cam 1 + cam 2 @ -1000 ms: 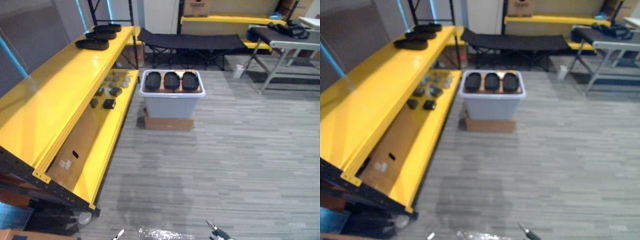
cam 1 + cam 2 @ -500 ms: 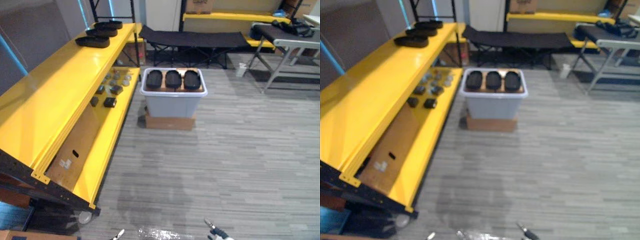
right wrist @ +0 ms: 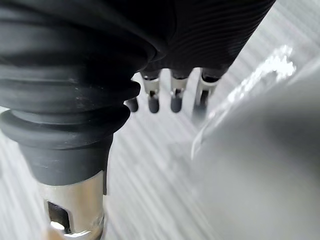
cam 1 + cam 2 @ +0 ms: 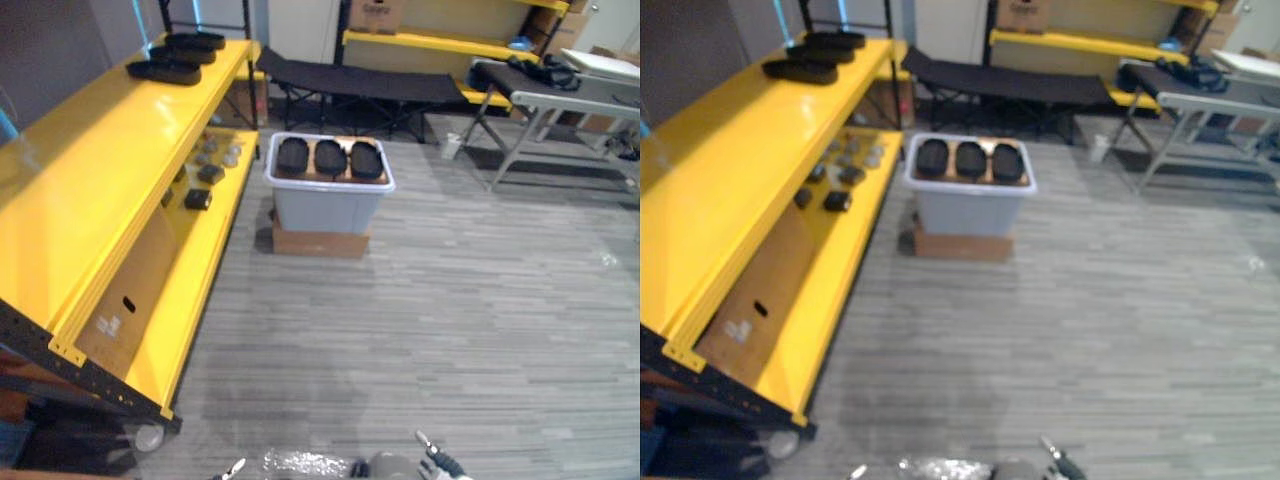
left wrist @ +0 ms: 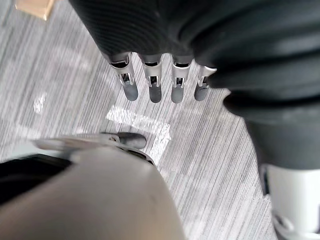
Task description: Walk over and take plastic housings, then place them on the shelf
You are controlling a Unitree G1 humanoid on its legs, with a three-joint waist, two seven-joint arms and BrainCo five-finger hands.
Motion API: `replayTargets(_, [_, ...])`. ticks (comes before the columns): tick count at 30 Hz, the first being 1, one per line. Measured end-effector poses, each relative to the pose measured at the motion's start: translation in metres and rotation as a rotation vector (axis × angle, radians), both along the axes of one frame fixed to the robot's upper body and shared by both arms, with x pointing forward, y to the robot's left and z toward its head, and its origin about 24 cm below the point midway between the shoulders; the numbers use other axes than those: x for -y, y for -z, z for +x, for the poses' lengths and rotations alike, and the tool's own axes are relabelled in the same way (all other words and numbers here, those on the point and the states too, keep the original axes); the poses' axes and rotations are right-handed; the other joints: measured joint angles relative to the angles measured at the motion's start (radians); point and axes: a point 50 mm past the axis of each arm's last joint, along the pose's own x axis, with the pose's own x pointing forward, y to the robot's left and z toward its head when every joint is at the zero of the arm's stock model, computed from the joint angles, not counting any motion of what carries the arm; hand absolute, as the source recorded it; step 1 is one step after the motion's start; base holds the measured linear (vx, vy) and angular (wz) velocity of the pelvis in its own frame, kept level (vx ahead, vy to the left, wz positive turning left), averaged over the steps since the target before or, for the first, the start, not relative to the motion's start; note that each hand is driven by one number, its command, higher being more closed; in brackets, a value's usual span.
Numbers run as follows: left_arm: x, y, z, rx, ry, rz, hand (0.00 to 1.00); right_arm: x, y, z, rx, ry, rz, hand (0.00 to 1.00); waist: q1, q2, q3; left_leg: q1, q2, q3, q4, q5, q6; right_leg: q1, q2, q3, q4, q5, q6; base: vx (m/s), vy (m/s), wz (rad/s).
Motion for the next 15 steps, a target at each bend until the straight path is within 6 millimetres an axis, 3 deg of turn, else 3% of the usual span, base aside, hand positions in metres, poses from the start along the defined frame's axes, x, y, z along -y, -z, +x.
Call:
replayTargets(2, [0.001,0.001,-0.002,0.007,-0.039,-0.006,0.0,-0.001,0.002,-0.019,-0.045,0.014,0.001,0.0,-0.001,0.003,0.001,0.031,-0.003,0.005,0.001,-0.027,-0.017,-0.004,-0.001,-0.003,-0.038,0.052,-0.006,0.06,-0.031,-0.01])
replayTargets(3, [0.002,0.001,-0.003,0.019,-0.064,-0.007,0.0,-0.001,0.003,-0.031,-0.076,0.0,-0.004,0.0,-0.003,0.006,-0.001,0.057,-0.002,0.005,0.007,-0.051,-0.029,-0.003,-0.002,-0.004,-0.032,0.064,-0.029,0.16,-0.082,-0.01])
replayTargets(5, [0.003,-0.001,0.002,0.054,-0.091,-0.001,0.0,-0.002,0.004,-0.036,-0.093,-0.007,-0.004,0.0,0.0,0.004,-0.002,0.06,0.002,0.008,0.068,-0.121,-0.051,0.005,-0.005,-0.004,-0.017,0.062,-0.066,0.29,-0.158,-0.05])
replayTargets(7, [0.011,-0.001,0.009,0.095,-0.131,-0.019,0.0,0.005,0.003,-0.035,-0.083,-0.009,-0.012,0.0,-0.004,0.036,-0.009,0.045,0.048,0.007,0.171,-0.213,-0.088,0.026,0.018,-0.024,-0.005,0.07,-0.074,0.42,-0.168,0.06])
replayTargets(8, [0.018,0.0,0.006,0.1,-0.174,-0.047,0.0,0.009,0.002,-0.032,-0.076,-0.012,-0.023,0.0,-0.009,0.061,-0.041,0.013,0.09,0.003,0.284,-0.244,-0.137,0.051,0.052,-0.045,-0.032,0.046,-0.068,0.53,-0.177,0.0])
replayTargets(10, [0.024,-0.002,0.013,0.141,-0.219,-0.074,0.0,0.013,-0.001,-0.014,-0.028,-0.035,-0.041,0.0,-0.001,0.06,-0.046,-0.131,0.137,0.001,0.624,-0.213,-0.192,0.095,0.068,-0.039,-0.077,0.049,-0.086,0.46,-0.211,-0.14])
replayTargets(11, [0.028,-0.002,0.018,0.155,-0.22,-0.081,0.0,0.013,-0.003,-0.004,-0.001,-0.06,-0.049,0.0,0.013,0.074,-0.043,-0.208,0.168,-0.002,0.791,-0.195,-0.22,0.133,0.083,-0.031,-0.104,0.047,-0.089,0.29,-0.145,-0.22])
replayTargets(12, [0.031,-0.003,0.021,0.179,-0.229,-0.084,0.0,0.02,-0.006,0.008,0.022,-0.091,-0.076,0.0,0.02,0.084,-0.03,-0.263,0.187,-0.001,0.91,-0.2,-0.213,0.194,0.092,-0.021,-0.149,0.045,-0.091,0.34,-0.096,-0.24])
replayTargets(13, [0.033,-0.002,0.022,0.183,-0.229,-0.09,0.0,0.025,-0.008,0.02,0.044,-0.119,-0.102,0.0,0.026,0.094,-0.02,-0.295,0.181,0.004,0.927,-0.213,-0.192,0.258,0.086,-0.003,-0.185,0.042,-0.096,0.34,-0.018,-0.25])
replayTargets(15, [0.034,-0.002,0.022,0.183,-0.239,-0.092,0.0,0.03,-0.013,0.039,0.096,-0.14,-0.133,0.0,0.046,0.095,-0.018,-0.349,0.145,0.01,0.83,-0.235,-0.15,0.311,0.054,0.021,-0.207,0.038,-0.103,0.39,0.079,-0.34])
